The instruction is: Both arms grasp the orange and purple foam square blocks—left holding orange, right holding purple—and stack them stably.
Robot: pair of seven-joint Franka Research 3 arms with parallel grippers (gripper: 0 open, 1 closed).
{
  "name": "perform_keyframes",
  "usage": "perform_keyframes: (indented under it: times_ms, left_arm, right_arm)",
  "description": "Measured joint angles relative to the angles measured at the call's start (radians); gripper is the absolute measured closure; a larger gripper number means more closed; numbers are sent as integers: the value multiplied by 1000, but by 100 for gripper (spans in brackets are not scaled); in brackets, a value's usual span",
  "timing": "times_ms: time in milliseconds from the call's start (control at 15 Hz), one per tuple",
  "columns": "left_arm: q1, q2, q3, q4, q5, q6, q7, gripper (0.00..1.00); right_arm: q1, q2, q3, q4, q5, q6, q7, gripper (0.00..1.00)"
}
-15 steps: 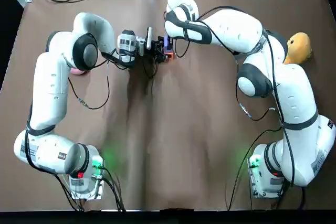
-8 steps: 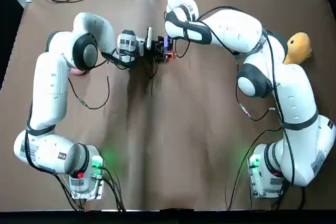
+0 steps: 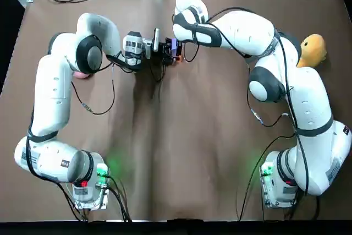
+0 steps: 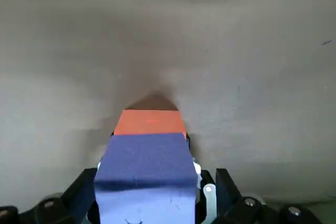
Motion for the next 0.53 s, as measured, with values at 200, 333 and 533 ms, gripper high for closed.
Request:
perform_keyframes:
  times_ms: [200, 333, 533]
  left_arm:
    - [-2, 0, 0, 1, 0, 15, 7, 22]
    - [-2, 0, 0, 1, 0, 23, 8, 4]
    - [-2, 0, 0, 1, 0, 24, 8, 0]
  right_arm:
    - [-1, 0, 0, 0, 0, -1, 3, 0]
    - [-1, 0, 0, 3, 0, -24, 4, 0]
    - [-3, 0, -1, 8, 0, -51, 5, 0]
